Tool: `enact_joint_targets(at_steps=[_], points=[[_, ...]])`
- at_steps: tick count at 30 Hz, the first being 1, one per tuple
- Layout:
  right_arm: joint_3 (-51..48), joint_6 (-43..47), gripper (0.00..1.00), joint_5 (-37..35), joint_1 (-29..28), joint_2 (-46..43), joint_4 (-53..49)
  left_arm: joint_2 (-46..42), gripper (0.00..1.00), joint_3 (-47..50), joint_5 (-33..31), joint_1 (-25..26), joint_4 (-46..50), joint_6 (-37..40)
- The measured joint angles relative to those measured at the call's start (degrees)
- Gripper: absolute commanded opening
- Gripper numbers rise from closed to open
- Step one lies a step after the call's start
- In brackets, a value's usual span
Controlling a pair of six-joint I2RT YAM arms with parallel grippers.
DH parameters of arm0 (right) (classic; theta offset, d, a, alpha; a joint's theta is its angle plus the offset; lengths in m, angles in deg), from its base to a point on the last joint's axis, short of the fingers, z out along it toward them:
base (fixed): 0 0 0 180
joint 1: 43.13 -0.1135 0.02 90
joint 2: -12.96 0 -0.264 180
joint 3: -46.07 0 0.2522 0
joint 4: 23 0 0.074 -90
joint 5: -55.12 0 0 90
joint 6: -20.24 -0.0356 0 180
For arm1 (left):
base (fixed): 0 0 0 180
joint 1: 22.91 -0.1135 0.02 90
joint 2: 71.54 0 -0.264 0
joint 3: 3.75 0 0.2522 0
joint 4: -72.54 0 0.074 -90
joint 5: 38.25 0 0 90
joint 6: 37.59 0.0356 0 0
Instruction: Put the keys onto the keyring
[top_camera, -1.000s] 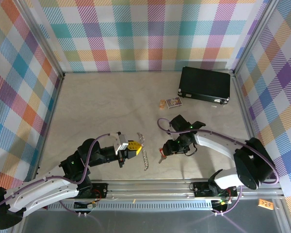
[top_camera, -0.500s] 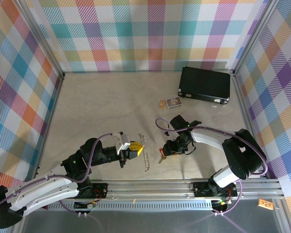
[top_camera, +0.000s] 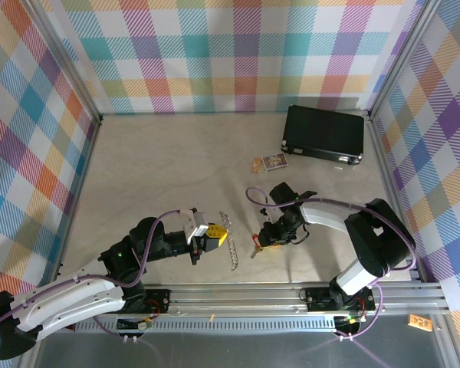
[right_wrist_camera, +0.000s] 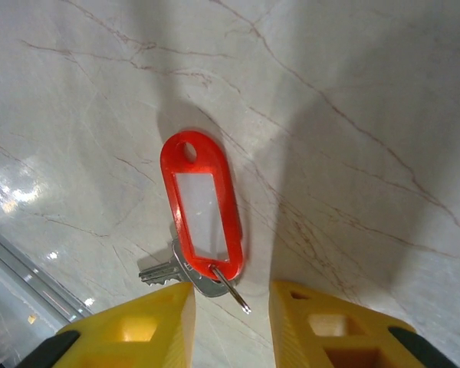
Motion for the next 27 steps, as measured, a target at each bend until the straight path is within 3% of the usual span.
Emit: enact_joint_targets(at_steps=[27], points=[[-0.4,0.0,0.15,0.5,0.4,0.2,1.4,-1.2,0.0,0.0,0.0,0.0,0.1,0.0]])
